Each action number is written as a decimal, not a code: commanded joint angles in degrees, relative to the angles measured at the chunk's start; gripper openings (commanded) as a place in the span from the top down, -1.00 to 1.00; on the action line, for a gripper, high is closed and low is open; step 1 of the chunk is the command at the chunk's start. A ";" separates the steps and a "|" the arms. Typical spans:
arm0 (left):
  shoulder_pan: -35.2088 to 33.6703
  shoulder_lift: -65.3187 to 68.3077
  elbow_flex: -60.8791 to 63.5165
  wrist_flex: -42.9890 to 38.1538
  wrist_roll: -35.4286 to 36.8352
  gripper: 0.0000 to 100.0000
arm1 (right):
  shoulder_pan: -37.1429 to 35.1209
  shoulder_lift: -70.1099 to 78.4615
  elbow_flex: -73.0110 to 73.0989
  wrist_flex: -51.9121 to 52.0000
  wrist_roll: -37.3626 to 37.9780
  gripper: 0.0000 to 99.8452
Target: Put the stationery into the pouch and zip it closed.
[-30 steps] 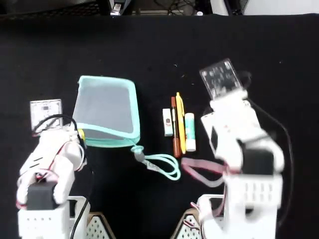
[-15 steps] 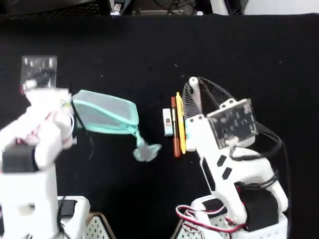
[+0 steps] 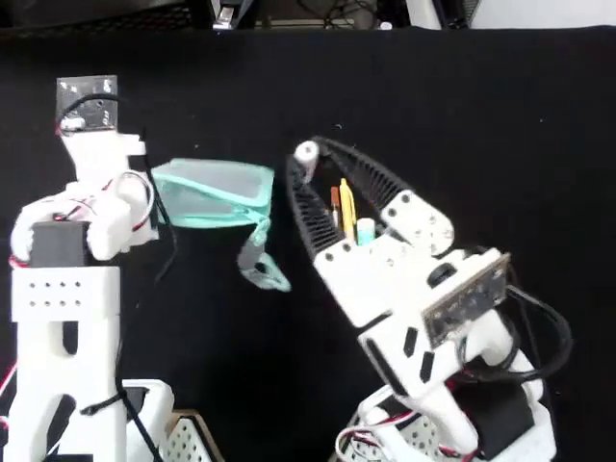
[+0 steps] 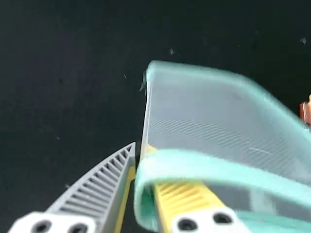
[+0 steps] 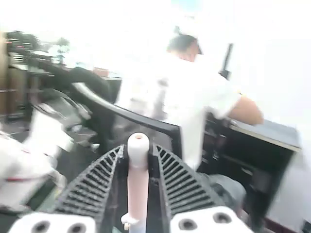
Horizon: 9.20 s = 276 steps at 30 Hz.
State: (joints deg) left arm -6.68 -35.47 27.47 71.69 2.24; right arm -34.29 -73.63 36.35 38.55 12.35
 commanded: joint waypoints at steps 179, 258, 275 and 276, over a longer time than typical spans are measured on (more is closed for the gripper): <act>0.31 1.23 -6.20 11.16 -2.20 0.94 | 9.05 79.60 -2.42 23.65 -0.09 0.77; 0.31 1.23 -6.20 11.16 -2.20 0.94 | -8.88 21.93 25.10 -23.38 -9.58 0.97; 0.31 1.23 -6.37 11.16 -2.20 0.94 | -13.98 21.58 27.91 -14.77 0.18 0.97; 0.31 1.23 -6.37 11.16 -2.20 0.94 | -15.12 21.58 27.91 -14.07 1.05 0.97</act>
State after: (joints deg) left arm -5.80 -34.42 21.49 83.56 0.31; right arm -47.03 -52.70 63.08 20.79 10.51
